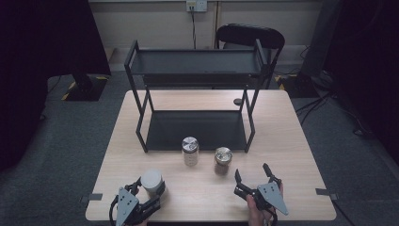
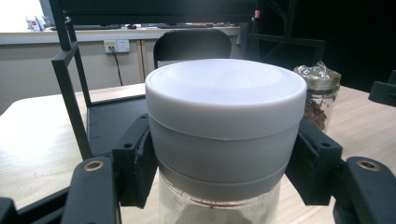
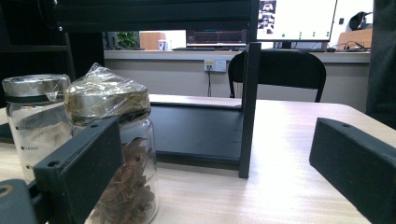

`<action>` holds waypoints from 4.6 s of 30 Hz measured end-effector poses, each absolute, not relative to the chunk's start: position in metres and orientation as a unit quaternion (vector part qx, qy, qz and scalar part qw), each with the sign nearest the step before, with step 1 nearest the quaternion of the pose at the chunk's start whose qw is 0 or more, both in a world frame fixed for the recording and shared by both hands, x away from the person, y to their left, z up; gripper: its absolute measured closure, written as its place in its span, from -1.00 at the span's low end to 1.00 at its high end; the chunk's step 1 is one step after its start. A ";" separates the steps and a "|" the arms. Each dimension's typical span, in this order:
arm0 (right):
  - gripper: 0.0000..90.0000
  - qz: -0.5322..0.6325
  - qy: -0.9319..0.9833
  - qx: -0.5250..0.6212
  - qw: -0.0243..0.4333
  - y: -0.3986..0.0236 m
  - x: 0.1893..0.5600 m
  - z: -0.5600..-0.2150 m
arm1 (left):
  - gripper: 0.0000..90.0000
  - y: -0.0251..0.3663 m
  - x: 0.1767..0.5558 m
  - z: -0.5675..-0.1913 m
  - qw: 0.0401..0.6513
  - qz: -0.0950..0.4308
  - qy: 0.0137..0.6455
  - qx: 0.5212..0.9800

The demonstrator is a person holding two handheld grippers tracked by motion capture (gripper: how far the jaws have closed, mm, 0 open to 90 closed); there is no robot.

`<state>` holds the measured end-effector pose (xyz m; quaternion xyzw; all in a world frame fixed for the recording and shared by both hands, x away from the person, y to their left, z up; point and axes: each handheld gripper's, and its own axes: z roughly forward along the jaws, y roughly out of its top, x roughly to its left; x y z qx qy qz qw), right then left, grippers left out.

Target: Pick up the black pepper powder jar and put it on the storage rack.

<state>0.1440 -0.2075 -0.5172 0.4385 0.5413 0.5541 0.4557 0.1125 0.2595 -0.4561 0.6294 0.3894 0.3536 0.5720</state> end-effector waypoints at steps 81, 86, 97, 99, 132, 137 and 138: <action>-0.97 0.556 0.542 0.437 0.454 -0.208 0.144 -0.517 | -0.24 0.259 0.182 -0.410 0.567 0.354 0.391 0.633; -0.97 0.555 0.542 0.437 0.455 -0.208 0.144 -0.517 | -0.24 0.259 0.190 -0.407 0.566 0.353 0.389 0.635; -0.97 0.555 0.542 0.437 0.454 -0.209 0.144 -0.517 | -0.24 0.259 0.217 -0.400 0.566 0.350 0.392 0.635; -0.97 0.555 0.542 0.437 0.454 -0.209 0.144 -0.517 | -0.24 0.258 0.220 -0.400 0.563 0.352 0.393 0.637; -0.97 0.557 0.544 0.435 0.453 -0.210 0.144 -0.517 | -0.24 0.243 0.279 -0.382 0.541 0.360 0.395 0.649; -0.97 0.557 0.544 0.434 0.452 -0.210 0.144 -0.517 | -0.24 0.240 0.289 -0.380 0.539 0.358 0.396 0.652; -0.97 0.557 0.544 0.434 0.452 -0.210 0.144 -0.517 | -0.24 0.239 0.291 -0.380 0.537 0.358 0.398 0.652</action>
